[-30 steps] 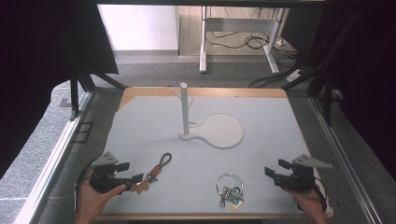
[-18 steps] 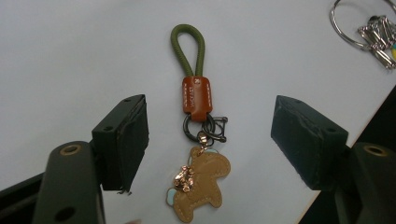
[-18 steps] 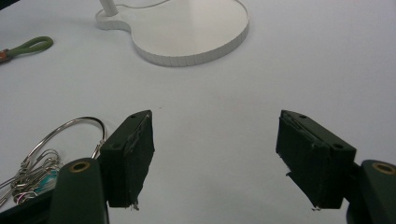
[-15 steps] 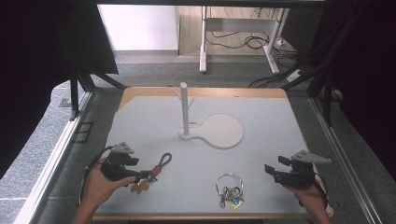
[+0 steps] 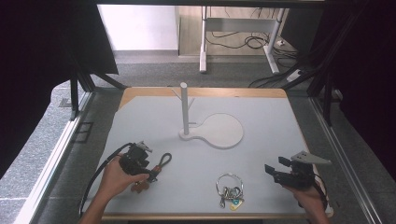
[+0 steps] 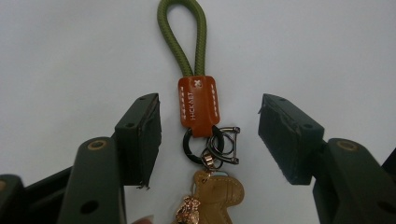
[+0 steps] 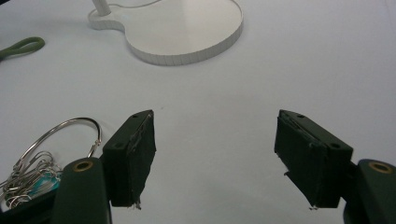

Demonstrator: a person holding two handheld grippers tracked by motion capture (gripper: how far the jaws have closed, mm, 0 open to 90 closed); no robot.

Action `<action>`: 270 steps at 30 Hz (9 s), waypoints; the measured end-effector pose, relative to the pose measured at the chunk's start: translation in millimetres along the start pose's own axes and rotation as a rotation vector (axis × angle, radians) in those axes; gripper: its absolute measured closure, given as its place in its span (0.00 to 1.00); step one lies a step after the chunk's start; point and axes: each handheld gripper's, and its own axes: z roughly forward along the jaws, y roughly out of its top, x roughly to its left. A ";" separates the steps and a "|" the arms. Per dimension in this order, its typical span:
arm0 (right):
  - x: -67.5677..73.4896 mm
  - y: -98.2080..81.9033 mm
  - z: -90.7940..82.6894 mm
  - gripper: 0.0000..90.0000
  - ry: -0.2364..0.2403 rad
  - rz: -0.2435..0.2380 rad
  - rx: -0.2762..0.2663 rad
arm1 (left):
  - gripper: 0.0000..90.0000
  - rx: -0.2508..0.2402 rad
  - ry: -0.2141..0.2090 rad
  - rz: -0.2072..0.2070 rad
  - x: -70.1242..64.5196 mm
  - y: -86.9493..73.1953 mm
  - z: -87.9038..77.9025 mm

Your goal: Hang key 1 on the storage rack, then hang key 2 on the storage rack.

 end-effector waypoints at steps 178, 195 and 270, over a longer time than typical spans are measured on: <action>-8.3 -14.9 15.5 0.35 -0.042 0.069 0.085 | 0.74 -0.320 -0.055 -0.033 58.3 136.5 -112.2; -8.7 -16.8 16.4 0.35 -0.047 0.070 0.096 | 0.74 -0.298 -0.090 -0.056 67.8 148.9 -87.6; 18.5 -6.6 20.2 0.36 0.012 -0.101 0.083 | 0.44 -0.298 -0.070 0.021 -7.0 -29.9 -19.8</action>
